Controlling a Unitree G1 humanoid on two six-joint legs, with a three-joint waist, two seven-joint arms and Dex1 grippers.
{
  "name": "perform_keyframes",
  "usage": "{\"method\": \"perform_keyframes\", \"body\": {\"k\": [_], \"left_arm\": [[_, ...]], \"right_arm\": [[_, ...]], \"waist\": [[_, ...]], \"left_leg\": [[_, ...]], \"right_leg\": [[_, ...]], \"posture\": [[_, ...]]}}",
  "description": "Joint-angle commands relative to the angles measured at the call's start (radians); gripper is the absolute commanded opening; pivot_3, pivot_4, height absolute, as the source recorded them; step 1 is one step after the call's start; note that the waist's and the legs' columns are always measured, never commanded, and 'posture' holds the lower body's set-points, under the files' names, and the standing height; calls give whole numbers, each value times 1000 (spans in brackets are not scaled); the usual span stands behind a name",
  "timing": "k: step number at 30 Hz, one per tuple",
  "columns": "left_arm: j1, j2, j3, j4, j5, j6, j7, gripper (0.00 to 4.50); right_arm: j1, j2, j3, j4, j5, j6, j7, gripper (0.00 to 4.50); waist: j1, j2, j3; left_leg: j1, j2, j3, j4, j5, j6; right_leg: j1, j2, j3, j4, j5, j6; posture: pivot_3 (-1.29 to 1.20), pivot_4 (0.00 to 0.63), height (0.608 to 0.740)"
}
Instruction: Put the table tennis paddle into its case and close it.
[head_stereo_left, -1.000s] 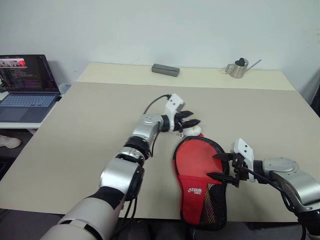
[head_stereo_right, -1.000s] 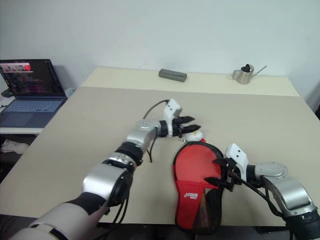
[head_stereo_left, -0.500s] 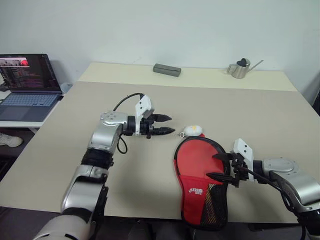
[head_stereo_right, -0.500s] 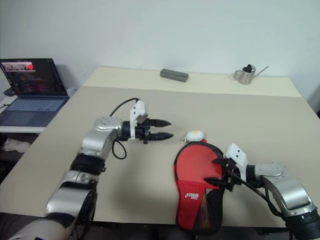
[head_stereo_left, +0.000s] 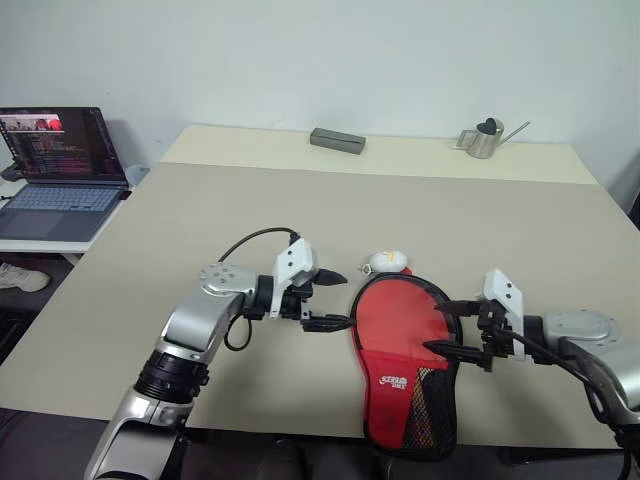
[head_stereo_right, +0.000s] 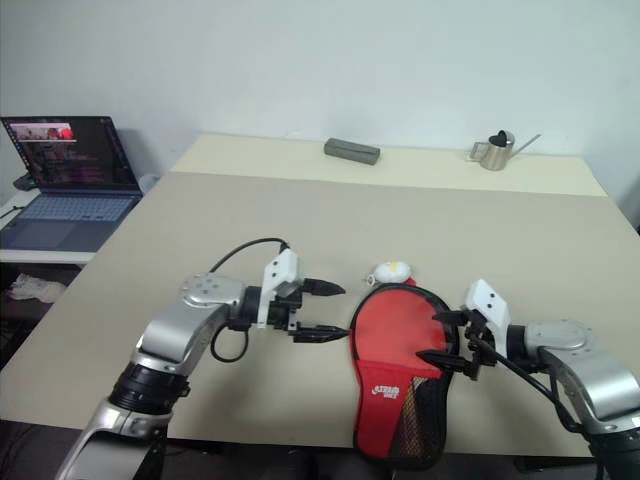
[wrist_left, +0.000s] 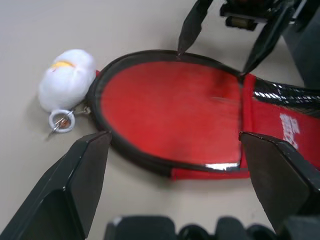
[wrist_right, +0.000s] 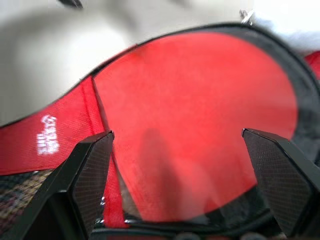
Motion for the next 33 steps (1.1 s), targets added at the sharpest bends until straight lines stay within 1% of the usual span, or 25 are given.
{"method": "perform_keyframes", "body": {"k": [1,5,8,15,21,24,29,33], "left_arm": [[-1,-16,-37,-57,12,-13,44,4470],[-31,-51,-100,-29,34,-28,71,4470],[-56,-85,-145,16,57,-53,83,4470],[-80,-171,-221,139,108,-111,114,4470],[-36,-215,-275,241,166,-180,150,4470],[-19,-218,-284,263,186,-200,160,4470],[-10,-229,-277,275,189,-199,178,4470],[-7,-247,-271,283,190,-199,203,4470]], "right_arm": [[-14,-55,-108,-36,79,38,35,4500],[-29,-108,-188,11,107,55,47,4500],[-39,-131,-212,37,105,51,50,4500],[-66,-133,-223,37,119,55,24,4500],[-110,-121,-215,47,128,56,-7,4500],[-175,-102,-195,75,125,55,-28,4500],[-381,-38,-68,207,46,20,-55,4500],[-538,44,47,334,-18,-4,-36,4500]], "waist": [[0,0,0],[0,0,0],[0,0,0],[-1,2,-1],[-1,3,-1],[-1,4,-2],[-5,6,-3],[-3,7,-3]], "left_leg": [[0,0,0,0,0,0],[0,0,0,0,0,0],[1,0,0,0,0,0],[1,0,0,0,0,0],[2,-1,1,0,0,0],[4,-1,1,0,0,0],[13,-1,3,-1,0,1],[13,-1,3,-1,0,1]], "right_leg": [[0,0,0,0,0,0],[1,0,0,0,0,0],[1,0,1,-1,0,0],[1,0,1,-1,0,0],[1,0,2,-1,0,0],[4,0,2,-1,0,0],[10,0,4,-1,0,0],[10,0,5,-2,0,0]], "posture": [[0,150,740],[0,150,740],[0,150,740],[0,150,740],[0,150,740],[0,150,740],[0,150,740],[0,150,740]]}}
